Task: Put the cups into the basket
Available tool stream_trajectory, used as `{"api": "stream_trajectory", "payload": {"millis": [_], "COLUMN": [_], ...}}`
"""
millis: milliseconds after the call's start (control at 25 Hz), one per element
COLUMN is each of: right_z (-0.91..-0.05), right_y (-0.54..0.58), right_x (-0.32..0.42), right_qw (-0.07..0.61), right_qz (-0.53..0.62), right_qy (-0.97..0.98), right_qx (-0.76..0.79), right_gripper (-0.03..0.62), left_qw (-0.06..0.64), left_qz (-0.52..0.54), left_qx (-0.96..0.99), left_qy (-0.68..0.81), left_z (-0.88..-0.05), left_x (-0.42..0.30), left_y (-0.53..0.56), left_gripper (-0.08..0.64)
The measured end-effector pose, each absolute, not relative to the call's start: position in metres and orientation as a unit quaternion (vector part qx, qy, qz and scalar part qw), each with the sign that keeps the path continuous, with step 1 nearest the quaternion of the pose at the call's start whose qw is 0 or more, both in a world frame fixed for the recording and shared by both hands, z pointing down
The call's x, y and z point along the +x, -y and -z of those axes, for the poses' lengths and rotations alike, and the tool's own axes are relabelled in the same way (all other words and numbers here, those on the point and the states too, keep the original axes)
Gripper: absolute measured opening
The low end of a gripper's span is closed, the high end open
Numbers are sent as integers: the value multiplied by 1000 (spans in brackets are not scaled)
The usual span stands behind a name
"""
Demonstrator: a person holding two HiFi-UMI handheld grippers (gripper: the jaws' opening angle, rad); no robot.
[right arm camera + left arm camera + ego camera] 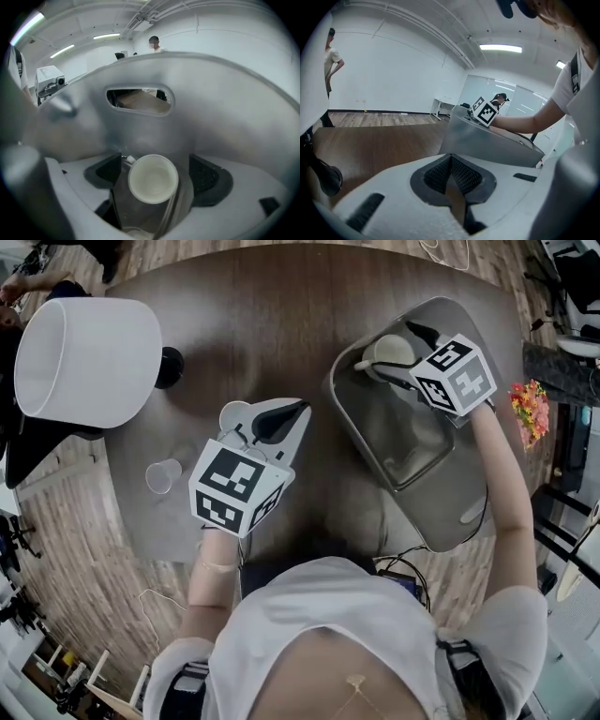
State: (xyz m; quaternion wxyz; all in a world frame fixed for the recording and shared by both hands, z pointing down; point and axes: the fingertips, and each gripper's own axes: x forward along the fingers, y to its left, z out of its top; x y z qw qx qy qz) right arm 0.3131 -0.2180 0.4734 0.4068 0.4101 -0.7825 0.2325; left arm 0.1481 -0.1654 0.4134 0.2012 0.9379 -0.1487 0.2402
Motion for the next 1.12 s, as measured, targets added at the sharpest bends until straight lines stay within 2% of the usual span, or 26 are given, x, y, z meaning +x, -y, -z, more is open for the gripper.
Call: {"api": "stream_trajectory", "payload": {"millis": [320,360,400,440,1120], "right_z": [-436,-431,-424,-417,-311], "right_y": [211,210,209,208,111], "right_x": [312,312,317,323,302], "right_qw": [367,350,331,313,214], "right_qz": [-239,-243,-243,-241,-154], "right_qy": [766,762,752,743,737], "right_qx": [470,488,515,541,623], "right_gripper": [412,350,162,11,11], "left_qw": [191,190,188,186,142], "left_qz": [-223,-222,-221,-219,-173], "left_qx": [944,944,945,946,966], "left_qy": [152,153,153,154,129], "left_z": [-397,-395,-393,-390,-344], "left_x": [136,134,134,135,128], "left_y": [158,155,152,148,75], "left_gripper": [12,12,12,12,12]}}
